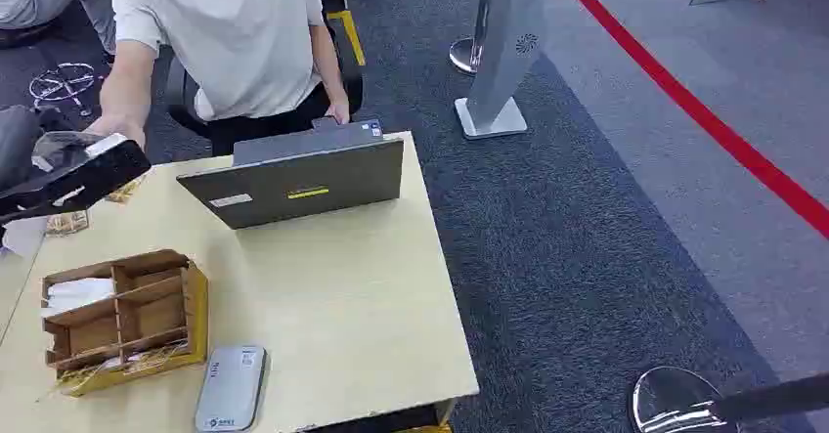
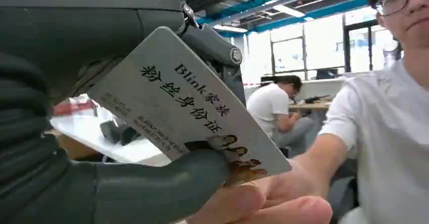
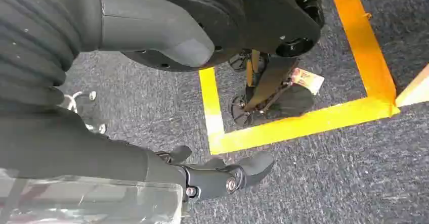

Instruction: Pass the card to the sensor for recognition and then transmit it.

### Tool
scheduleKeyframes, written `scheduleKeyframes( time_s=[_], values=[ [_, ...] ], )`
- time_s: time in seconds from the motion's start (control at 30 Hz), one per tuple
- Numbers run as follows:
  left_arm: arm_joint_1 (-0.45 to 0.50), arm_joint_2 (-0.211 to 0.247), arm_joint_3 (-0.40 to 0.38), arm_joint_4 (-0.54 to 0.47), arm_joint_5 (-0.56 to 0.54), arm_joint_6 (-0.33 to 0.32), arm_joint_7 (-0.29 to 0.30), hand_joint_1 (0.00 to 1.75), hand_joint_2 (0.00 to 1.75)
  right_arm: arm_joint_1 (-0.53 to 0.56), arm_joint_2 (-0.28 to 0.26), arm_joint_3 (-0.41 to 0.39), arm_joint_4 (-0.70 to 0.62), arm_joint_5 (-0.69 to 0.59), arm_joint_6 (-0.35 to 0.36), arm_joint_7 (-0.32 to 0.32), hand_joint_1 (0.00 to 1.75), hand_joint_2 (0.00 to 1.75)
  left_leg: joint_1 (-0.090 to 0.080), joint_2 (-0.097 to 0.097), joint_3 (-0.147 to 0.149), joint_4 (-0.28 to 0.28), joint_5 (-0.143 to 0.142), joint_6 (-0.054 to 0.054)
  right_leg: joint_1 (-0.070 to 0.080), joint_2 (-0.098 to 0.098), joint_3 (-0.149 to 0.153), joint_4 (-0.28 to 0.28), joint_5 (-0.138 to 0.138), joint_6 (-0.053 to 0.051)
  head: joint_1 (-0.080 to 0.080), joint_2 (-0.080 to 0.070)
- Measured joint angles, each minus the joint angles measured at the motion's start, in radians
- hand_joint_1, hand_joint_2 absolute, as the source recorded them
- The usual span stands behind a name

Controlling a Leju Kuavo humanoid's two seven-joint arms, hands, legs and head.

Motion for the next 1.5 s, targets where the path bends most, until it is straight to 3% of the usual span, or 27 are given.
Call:
scheduleKeyframes(
  time_s=[0.17,0.3,0.53,0.93,1.0,1.07,1.17,1.27,1.33,1.43,1.5],
  values=[
    [-0.033,0.049,-0.067,0.017,-0.093,-0.054,0.059,1.75,1.75,-0.005,0.0,-0.016,0.0,0.019,0.023,0.009,0.0,1.75,0.0,0.0,0.0,0.0,0.0,0.0,0.0,0.0,0.0,0.0,0.0,0.0,0.0,0.0],
    [-0.033,0.055,-0.079,0.017,-0.149,0.012,0.059,1.75,1.75,0.002,0.01,-0.029,-0.035,0.032,0.068,0.034,0.0,1.75,0.0,-0.001,-0.001,0.0,0.0,0.0,0.0,0.0,0.0,0.0,0.0,0.0,0.001,0.0],
    [-0.006,0.051,-0.088,-0.009,-0.178,0.05,0.04,1.75,1.75,0.013,0.023,-0.057,-0.1,0.039,0.113,0.062,0.0,1.75,0.0,-0.001,-0.001,0.0,0.0,0.0,0.0,0.0,0.0,0.0,0.0,0.0,0.0,0.0],
    [0.017,0.045,-0.092,-0.042,-0.183,0.057,0.036,1.75,1.75,0.019,0.028,-0.079,-0.142,0.046,0.121,0.063,0.0,1.75,0.0,0.0,-0.001,0.0,0.0,0.0,0.0,0.0,-0.001,0.0,0.0,0.0,0.0,0.0],
    [0.031,0.044,-0.092,-0.056,-0.191,0.089,0.016,1.75,1.75,0.021,0.031,-0.085,-0.148,0.053,0.132,0.069,0.0,1.75,0.0,0.0,-0.001,0.0,0.0,0.0,0.0,0.0,-0.001,0.001,0.0,0.0,0.0,0.0],
    [0.069,0.033,-0.091,-0.097,-0.194,0.172,-0.011,1.75,1.75,0.023,0.034,-0.096,-0.158,0.05,0.143,0.071,0.0,1.75,0.0,0.0,-0.001,0.0,0.0,0.0,0.0,0.0,0.0,0.001,0.0,0.0,0.0,0.0],
    [0.207,0.001,-0.081,-0.216,-0.2,0.36,-0.081,1.75,1.75,0.032,0.037,-0.098,-0.169,-0.015,0.125,0.086,0.0,1.75,-0.002,0.002,-0.001,-0.001,-0.001,0.0,-0.003,0.003,-0.001,0.0,-0.001,0.001,0.0,0.0],
    [0.441,-0.032,-0.064,-0.331,-0.236,0.601,-0.212,1.75,1.75,0.076,0.042,-0.049,-0.204,-0.169,0.069,0.142,0.0,1.75,-0.003,0.005,0.001,-0.001,-0.005,0.0,-0.004,0.007,-0.001,0.0,-0.003,0.001,0.0,0.0],
    [0.624,-0.061,-0.058,-0.373,-0.212,0.76,-0.265,1.75,1.75,0.124,0.051,0.018,-0.245,-0.268,0.022,0.188,0.0,1.75,-0.004,0.006,0.001,-0.001,-0.008,0.0,-0.004,0.007,-0.001,0.0,-0.006,0.002,0.0,0.0],
    [0.834,-0.075,-0.067,-0.371,-0.214,0.974,-0.251,1.75,1.75,0.184,0.056,0.11,-0.296,-0.326,-0.004,0.226,0.0,1.75,-0.003,0.005,-0.001,-0.001,-0.008,0.0,-0.003,0.006,-0.003,0.0,-0.007,0.0,-0.001,0.0],
    [0.905,-0.075,-0.088,-0.37,-0.215,1.028,-0.207,1.75,1.75,0.203,0.056,0.155,-0.322,-0.328,-0.008,0.23,0.0,1.75,-0.003,0.002,-0.001,-0.001,-0.008,0.0,-0.003,0.001,-0.004,0.0,-0.009,0.001,-0.002,0.0]
  ],
)
